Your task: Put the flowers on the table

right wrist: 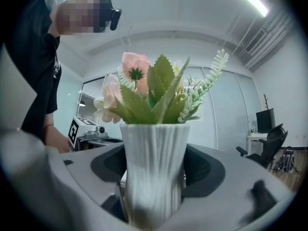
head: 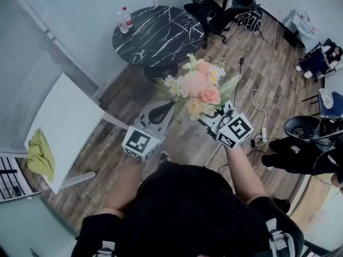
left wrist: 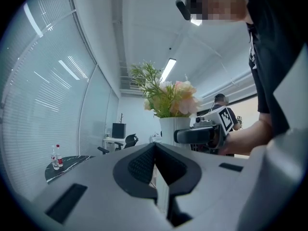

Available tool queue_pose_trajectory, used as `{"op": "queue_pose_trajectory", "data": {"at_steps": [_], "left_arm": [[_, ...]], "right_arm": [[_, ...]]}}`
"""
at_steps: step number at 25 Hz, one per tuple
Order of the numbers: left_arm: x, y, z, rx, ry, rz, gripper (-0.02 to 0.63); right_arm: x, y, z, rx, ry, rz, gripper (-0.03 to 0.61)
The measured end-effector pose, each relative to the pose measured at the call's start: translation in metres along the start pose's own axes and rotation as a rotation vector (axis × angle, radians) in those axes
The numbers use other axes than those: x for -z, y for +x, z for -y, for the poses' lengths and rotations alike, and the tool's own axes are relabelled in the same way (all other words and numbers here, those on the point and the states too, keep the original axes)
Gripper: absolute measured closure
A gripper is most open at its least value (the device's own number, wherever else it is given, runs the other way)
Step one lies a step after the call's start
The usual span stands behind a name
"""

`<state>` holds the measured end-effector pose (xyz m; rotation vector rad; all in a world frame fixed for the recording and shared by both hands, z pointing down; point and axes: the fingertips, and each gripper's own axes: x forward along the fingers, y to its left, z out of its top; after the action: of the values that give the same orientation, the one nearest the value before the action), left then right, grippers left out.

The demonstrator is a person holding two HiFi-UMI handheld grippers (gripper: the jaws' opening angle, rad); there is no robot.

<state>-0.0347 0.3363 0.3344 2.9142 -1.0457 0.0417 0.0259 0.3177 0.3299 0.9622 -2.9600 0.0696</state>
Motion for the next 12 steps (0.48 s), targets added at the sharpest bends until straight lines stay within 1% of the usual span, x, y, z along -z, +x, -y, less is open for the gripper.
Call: {"op": "queue_pose_trajectory", "data": {"at_steps": [7,12], "left_arm": [[0.001,-0.012,-0.033,0.04,-0.006,0.003,0.601],[0.003,-0.017,-0.044,0.055,-0.014,0.009,0.601]], "right_arm": [[0.002,0.033,-0.005,0.038,0.007,-0.003,0.238],[0.003,0.045,-0.011,0.055,0.002,-0.008,0.238]]}}
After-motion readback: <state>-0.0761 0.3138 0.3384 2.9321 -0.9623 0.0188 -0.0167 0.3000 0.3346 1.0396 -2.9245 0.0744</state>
